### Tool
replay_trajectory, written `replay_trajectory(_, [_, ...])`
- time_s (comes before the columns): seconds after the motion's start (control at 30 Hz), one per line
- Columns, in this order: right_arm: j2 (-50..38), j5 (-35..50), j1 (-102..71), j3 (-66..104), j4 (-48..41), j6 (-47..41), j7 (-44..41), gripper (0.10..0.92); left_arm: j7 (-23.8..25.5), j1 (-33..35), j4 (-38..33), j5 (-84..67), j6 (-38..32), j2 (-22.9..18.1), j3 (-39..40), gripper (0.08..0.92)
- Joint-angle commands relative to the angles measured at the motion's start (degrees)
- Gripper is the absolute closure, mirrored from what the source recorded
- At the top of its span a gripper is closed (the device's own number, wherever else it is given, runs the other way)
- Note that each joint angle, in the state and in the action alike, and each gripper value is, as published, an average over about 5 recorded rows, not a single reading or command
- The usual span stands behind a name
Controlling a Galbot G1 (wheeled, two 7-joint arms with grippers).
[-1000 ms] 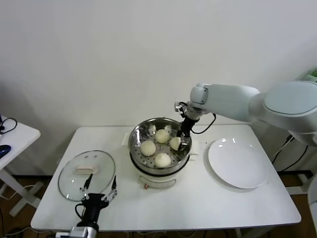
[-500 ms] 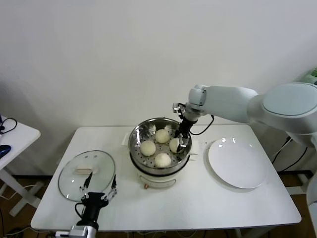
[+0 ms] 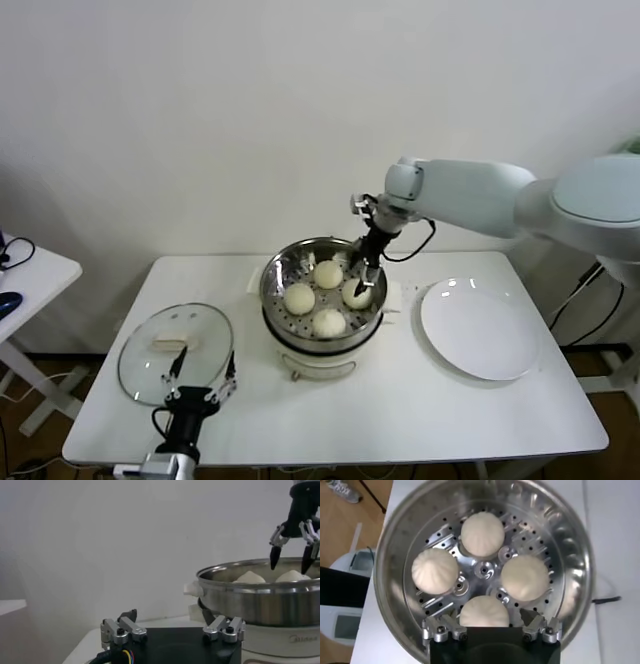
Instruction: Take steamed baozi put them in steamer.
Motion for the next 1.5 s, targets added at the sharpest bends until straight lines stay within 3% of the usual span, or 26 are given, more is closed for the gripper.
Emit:
replay_trajectory(0.03, [-11.6, -2.8, 5.2, 10.1, 9.1, 0.4, 5.6, 0.203, -0.1, -1.3, 0.6, 0.0, 0.3, -0.1, 0.1, 0.177])
replay_trajectory(0.2, [-21.8, -7.5, 4.5, 15.7, 19.1, -3.4, 17.6, 0.203, -0.3, -2.0, 0.7, -0.2, 0.5, 1.0, -0.1, 0.177])
replay_trajectory(0.53, [-40.3, -14.0, -8.9, 32.9, 30.3, -4.5, 29.3, 0.203, 0.0, -2.9, 0.5, -1.9, -0.2, 2.5, -1.0, 0.177])
replay_trajectory(0.67, [-46.2, -17.0, -21.7, 46.6, 33.9, -2.7, 35.2, 0.203, 0.4, -2.2, -0.3, -1.6, -1.7, 2.3, -2.0, 0.177])
replay_trajectory(0.9, [-51.1, -25.2, -58.3, 84.7, 39.3, 1.6, 42.0, 0.203, 0.7, -1.1, -1.5, -1.4, -1.6, 1.6, -2.2, 0.177])
replay_trajectory(1.03, [-48.9, -28.6, -81.4, 108.6, 42.6, 2.7, 42.3, 0.203, 0.8, -0.5, -2.9, -2.1, -0.6, 1.2, -1.5, 0.177])
replay_trajectory(1.17, [-40.5, -31.6, -99.8, 128.9, 46.0, 3.8, 42.2, 0.203, 1.0, -1.0, -2.5, -2.1, -0.3, 1.5, -1.9, 0.177])
replay_trajectory(1.5, [-16.1, -41.8, -119.1, 146.3, 53.8, 9.4, 41.7, 0.203, 1.8, 0.2, -4.5, -4.2, 1.9, 1.4, -1.6, 0.177])
